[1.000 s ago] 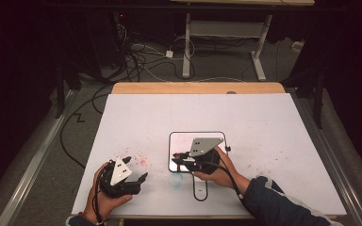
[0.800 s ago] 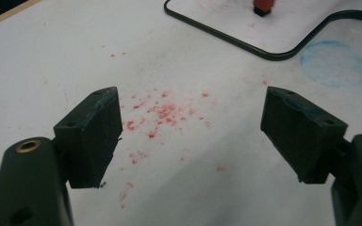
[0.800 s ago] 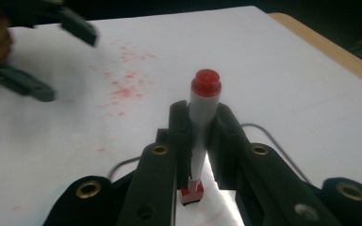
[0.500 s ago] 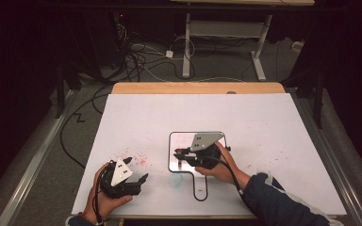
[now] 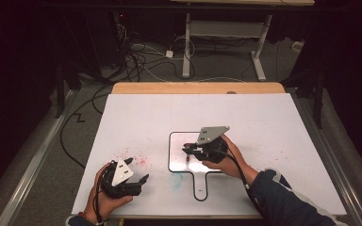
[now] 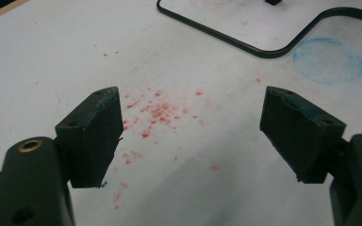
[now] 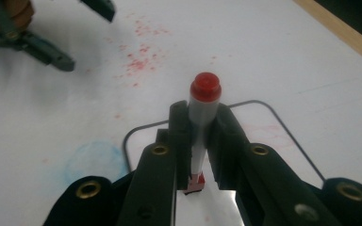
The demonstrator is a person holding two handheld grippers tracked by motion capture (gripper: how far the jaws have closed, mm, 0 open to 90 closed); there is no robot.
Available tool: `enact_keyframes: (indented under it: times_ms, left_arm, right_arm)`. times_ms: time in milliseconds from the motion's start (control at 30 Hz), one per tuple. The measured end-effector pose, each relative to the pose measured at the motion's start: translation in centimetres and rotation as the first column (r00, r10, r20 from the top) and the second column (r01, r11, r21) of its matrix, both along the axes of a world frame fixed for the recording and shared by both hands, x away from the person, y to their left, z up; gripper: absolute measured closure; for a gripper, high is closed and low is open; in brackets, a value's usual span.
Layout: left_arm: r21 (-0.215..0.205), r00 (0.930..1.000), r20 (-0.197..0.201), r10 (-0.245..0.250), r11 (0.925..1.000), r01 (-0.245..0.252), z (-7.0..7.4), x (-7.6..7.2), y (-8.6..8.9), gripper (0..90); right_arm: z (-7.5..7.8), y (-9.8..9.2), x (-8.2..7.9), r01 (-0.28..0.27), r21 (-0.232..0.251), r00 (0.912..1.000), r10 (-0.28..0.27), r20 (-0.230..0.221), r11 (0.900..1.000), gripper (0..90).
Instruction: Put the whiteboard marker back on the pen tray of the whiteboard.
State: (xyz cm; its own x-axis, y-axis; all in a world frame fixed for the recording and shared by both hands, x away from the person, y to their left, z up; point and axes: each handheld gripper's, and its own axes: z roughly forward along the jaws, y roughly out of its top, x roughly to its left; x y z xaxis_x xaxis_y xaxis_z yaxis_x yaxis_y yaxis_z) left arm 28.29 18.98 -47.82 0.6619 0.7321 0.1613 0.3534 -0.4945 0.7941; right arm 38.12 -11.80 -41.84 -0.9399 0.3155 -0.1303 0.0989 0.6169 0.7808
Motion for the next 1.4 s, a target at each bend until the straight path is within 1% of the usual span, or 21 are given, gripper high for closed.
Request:
enact_keyframes:
  times_ms: [67,167,200,267,400,433,500,567,633,700,800,900,933,1000,1067,1133,1167,1200,1267,1367,1400]
  left_arm:
    - [0.006,1.0,0.0,-0.005,1.0,0.005,0.1,0.0,0.0,21.2]
    - [0.004,0.9999,0.003,-0.01,0.9999,0.01,0.1,0.0,-0.2,21.1]
    - [0.005,0.9999,0.005,-0.01,0.9999,0.01,0.1,0.0,-0.3,21.2]
    - [0.007,0.9999,0.005,-0.013,0.9999,0.013,0.1,0.0,-0.3,21.1]
    - [0.014,0.9998,0.001,-0.019,0.9997,0.019,0.0,0.1,-0.4,21.2]
    - [0.014,0.9998,0.001,-0.02,0.9997,0.02,0.0,0.1,-0.4,21.2]
    - [0.011,0.9998,0.002,-0.022,0.9997,0.022,0.0,0.1,-0.4,21.1]
    - [0.007,0.9998,0.001,-0.022,0.9997,0.022,0.0,0.2,-0.3,21.1]
    - [0.007,0.9997,0.002,-0.024,0.9997,0.024,0.0,0.2,-0.4,21.1]
    - [0.006,0.9996,0.002,-0.027,0.9996,0.027,0.0,0.1,-0.3,21.2]
    - [-0.003,0.9997,0.006,-0.024,0.9997,0.024,0.1,0.1,-0.2,21.2]
    - [-0.011,0.9997,0.011,-0.023,0.9997,0.023,0.2,0.0,-0.2,21.2]
    - [-0.01,0.9997,0.011,-0.024,0.9997,0.024,0.2,0.0,-0.2,21.2]
    - [-0.003,0.9996,0.01,-0.026,0.9997,0.026,0.2,0.1,-0.3,21.2]
    - [-0.006,0.9996,0.009,-0.025,0.9997,0.025,0.2,0.1,-0.4,21.1]
    - [-0.004,0.9995,0.01,-0.029,0.9996,0.029,0.2,0.1,-0.4,21.1]
    - [-0.004,0.9995,0.01,-0.03,0.9995,0.03,0.2,0.1,-0.5,21.1]
    - [-0.003,0.9995,0.009,-0.031,0.9995,0.031,0.2,0.1,-0.5,21.2]
    - [-0.003,0.9996,0.005,-0.03,0.9996,0.03,0.1,0.2,-0.5,21.5]
    - [-0.008,0.9996,0.006,-0.028,0.9996,0.028,0.2,0.2,-0.4,21.9]
    - [-0.007,0.9995,0.007,-0.029,0.9995,0.029,0.2,0.2,-0.4,21.8]
  right_arm:
    - [0.1,-0.1,-0.4,-0.02,-0.003,0.9997,0.02,-0.016,1.0,81.5]
    - [0.0,-0.2,-0.2,-0.033,-0.001,0.9994,0.033,-0.005,0.999,81.5]
    - [0.0,-0.1,0.0,-0.023,0.0,0.9997,0.023,0.008,1.0,81.6]
    - [-0.2,0.1,0.5,0.007,-0.02,0.9971,-0.006,0.075,1.0,81.6]
    - [-0.7,0.7,2.6,0.038,0.012,0.9925,-0.04,0.115,0.999,81.6]
    - [-0.8,0.9,3.1,0.051,0.028,0.9923,-0.054,0.112,0.998,81.6]
    - [-1.0,1.4,3.9,0.076,0.029,0.9873,-0.08,0.137,0.997,81.6]
    - [-1.1,1.9,4.7,0.109,0.013,0.9776,-0.109,0.18,0.994,81.6]
    - [-1.1,1.9,5.5,0.128,0.042,0.9808,-0.133,0.143,0.991,81.6]
    - [-1.0,2.0,5.6,0.121,0.037,0.9833,-0.125,0.133,0.992,81.5]
    - [-0.9,2.6,4.2,0.047,0.067,0.9974,-0.05,0.051,0.997,81.5]
    - [-0.9,3.2,2.2,-0.041,0.059,0.9982,0.038,0.046,0.997,81.5]
    - [-0.9,3.3,1.8,-0.047,0.053,0.9975,0.044,0.056,0.997,81.5]
    - [-0.9,3.3,2.1,-0.032,0.037,0.9953,0.028,0.093,0.999,81.6]
    - [-1.1,3.1,3.3,0.035,0.023,0.9876,-0.038,0.153,0.999,81.6]
    - [-1.3,2.6,4.9,0.115,0.037,0.9786,-0.119,0.167,0.993,81.6]
    - [-1.4,2.4,5.4,0.145,0.044,0.9726,-0.15,0.177,0.988,81.6]
    - [-1.4,2.1,5.8,0.155,0.057,0.9718,-0.162,0.171,0.986,81.6]
    - [-1.5,2.1,5.8,0.159,0.068,0.9732,-0.168,0.157,0.985,81.4]
    - [-1.4,2.9,4.6,0.078,0.095,0.992,-0.086,0.092,0.992,81.4]
    - [-1.4,3.4,4.0,0.049,0.086,0.9935,-0.058,0.098,0.995,81.5]
